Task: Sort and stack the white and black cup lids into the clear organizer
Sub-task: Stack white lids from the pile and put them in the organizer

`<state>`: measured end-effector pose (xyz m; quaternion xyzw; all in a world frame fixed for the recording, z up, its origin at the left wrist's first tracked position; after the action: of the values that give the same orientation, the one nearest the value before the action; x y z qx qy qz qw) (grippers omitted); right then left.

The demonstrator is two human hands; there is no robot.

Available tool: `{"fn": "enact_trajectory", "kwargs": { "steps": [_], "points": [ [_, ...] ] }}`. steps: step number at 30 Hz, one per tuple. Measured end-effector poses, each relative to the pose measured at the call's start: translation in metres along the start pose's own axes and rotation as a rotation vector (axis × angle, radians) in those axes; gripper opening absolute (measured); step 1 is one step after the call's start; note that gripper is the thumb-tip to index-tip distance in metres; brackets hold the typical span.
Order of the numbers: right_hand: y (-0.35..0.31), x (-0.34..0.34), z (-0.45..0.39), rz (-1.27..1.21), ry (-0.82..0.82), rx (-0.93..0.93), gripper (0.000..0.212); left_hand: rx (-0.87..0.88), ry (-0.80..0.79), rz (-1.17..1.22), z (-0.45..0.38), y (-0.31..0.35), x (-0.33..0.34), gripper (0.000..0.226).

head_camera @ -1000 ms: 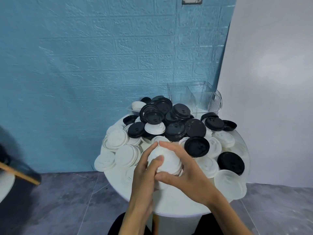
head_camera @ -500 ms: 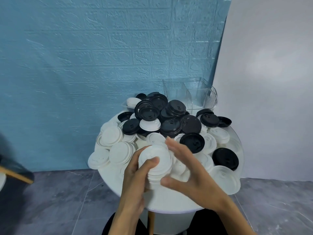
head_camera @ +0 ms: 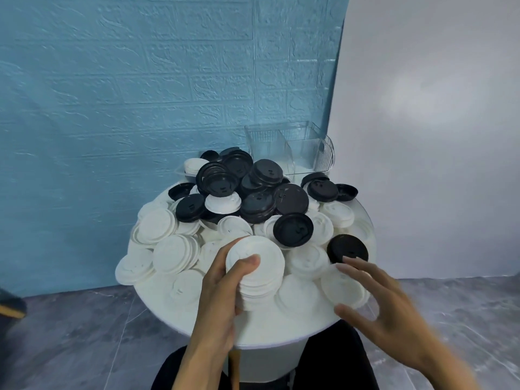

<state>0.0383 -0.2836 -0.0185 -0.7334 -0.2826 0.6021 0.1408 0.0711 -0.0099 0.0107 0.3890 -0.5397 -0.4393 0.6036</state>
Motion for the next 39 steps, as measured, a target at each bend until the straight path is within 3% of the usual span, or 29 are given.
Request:
{"fn": "enact_trajectory", "kwargs": {
  "steps": [9, 21, 26, 30, 35, 39],
  "points": [
    [0.009, 0.013, 0.01, 0.139, -0.039, -0.065, 0.061, -0.042, -0.052, -0.019, -0.001, -0.01, 0.025, 0.057],
    [0.002, 0.002, 0.016, 0.008, 0.183, -0.048, 0.043, -0.034, -0.067, -0.014, -0.004, -0.016, 0.026, 0.058],
    [-0.029, -0.026, -0.003, -0.397, 0.299, 0.015, 0.021, -0.025, -0.058, -0.01, -0.003, -0.012, 0.025, 0.058],
    [-0.066, -0.027, -0.034, -0.818, 0.246, -0.054, 0.038, 0.008, -0.041, 0.002, 0.0, -0.004, 0.024, 0.047],
    [-0.099, -0.019, -0.067, -1.02, 0.158, -0.007, 0.037, 0.078, 0.0, -0.026, 0.004, 0.008, 0.014, 0.053],
    [-0.118, -0.003, -0.085, -1.067, 0.067, 0.032, 0.025, 0.122, 0.017, -0.073, 0.006, 0.013, 0.003, 0.078]
  ]
}}
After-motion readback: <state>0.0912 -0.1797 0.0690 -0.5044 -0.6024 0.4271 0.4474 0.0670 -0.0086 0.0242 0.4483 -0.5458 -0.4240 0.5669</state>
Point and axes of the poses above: each hand's wrist, its own z-axis away from the middle knuckle, its own x-axis out of the palm, y = z × x, the point moved 4 cm from there along -z, towards the middle knuckle, and after that the axes turned 1 degree about -y, right-handed, at the moved point
